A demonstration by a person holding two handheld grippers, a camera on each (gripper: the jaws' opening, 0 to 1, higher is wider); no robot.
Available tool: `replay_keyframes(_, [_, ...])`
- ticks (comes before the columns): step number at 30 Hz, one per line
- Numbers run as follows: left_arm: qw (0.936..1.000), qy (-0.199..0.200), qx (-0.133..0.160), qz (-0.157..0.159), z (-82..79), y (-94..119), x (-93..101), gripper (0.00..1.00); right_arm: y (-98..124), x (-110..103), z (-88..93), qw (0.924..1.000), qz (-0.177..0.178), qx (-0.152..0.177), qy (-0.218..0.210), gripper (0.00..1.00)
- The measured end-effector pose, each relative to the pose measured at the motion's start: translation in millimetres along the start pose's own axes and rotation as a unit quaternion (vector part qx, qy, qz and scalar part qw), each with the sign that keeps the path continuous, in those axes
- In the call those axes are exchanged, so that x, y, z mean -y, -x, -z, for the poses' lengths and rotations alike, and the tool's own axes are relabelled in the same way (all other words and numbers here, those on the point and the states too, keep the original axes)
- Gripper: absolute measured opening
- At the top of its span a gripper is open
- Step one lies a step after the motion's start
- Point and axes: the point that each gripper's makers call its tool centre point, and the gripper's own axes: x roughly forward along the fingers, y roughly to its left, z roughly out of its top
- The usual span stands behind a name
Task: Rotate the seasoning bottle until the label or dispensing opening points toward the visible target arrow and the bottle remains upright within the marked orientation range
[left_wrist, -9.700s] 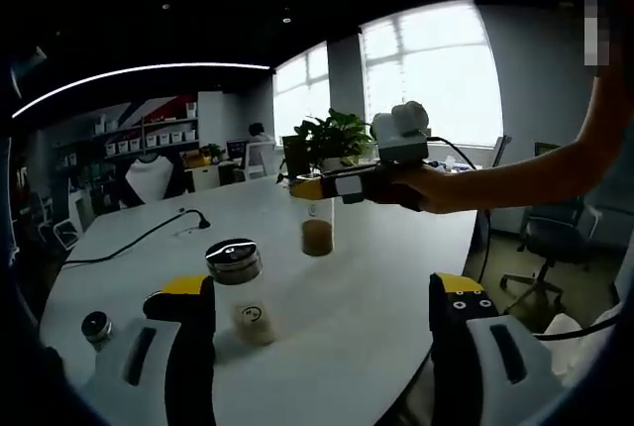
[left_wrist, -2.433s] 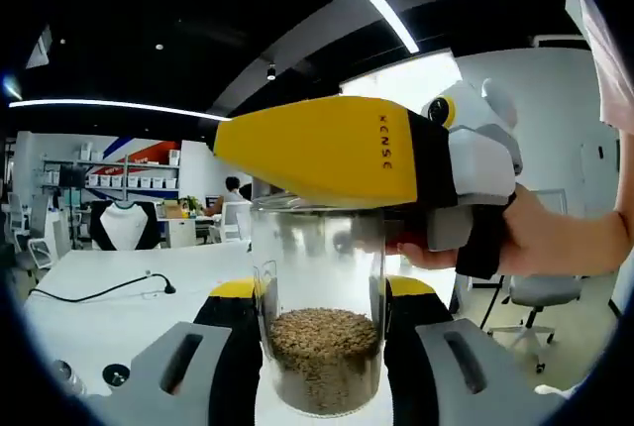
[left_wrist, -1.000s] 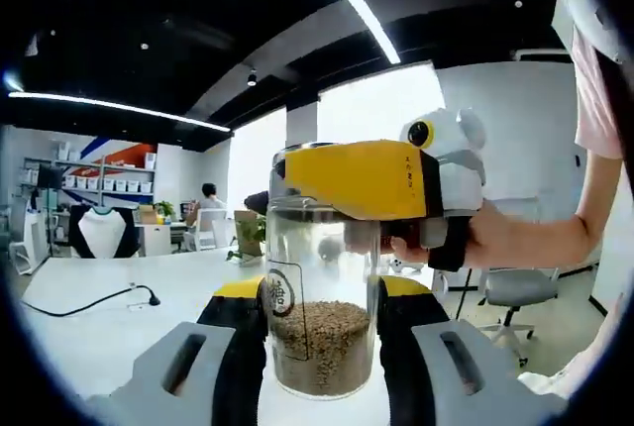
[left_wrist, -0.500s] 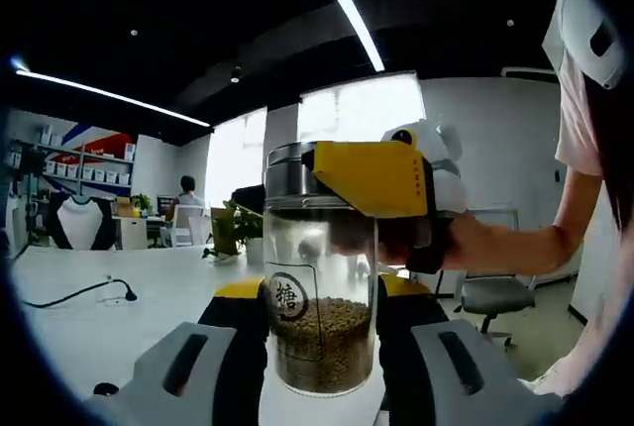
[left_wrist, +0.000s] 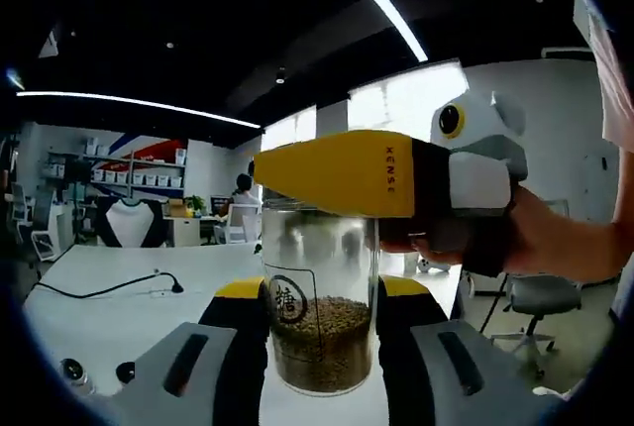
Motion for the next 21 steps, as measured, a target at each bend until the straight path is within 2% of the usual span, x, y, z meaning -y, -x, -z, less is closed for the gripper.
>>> replay_keyframes(7, [0.9984,-0.012,-0.012,-0.053,9.4,-2,-10.1,0.44,-6,4,9.2,0.9956,0.085,-0.019,0.036,0.40])
replay_keyframes(9, [0.9971,-0.020,-0.011,-0.072,10.0,-1,-14.6,0.44,-8,0,10.3,0.9944,0.087,-0.023,0.054,0.40])
replay_keyframes(12, [0.9952,-0.031,-0.015,-0.092,10.2,-1,-17.0,0.44,-10,1,11.2,0.9930,0.100,-0.024,0.058,0.40])
replay_keyframes(15, [0.9952,-0.030,-0.013,-0.092,8.6,-1,-17.7,0.44,-8,2,9.1,0.9936,0.093,-0.023,0.059,0.40])
replay_keyframes(17, [0.9949,-0.048,-0.015,-0.087,7.1,-1,-18.1,0.44,-8,5,7.3,0.9957,0.076,-0.020,0.047,0.40])
replay_keyframes(21, [0.9983,-0.039,-0.018,-0.040,5.4,-3,-11.3,0.44,-4,6,4.3,0.9980,0.042,-0.020,0.043,0.39])
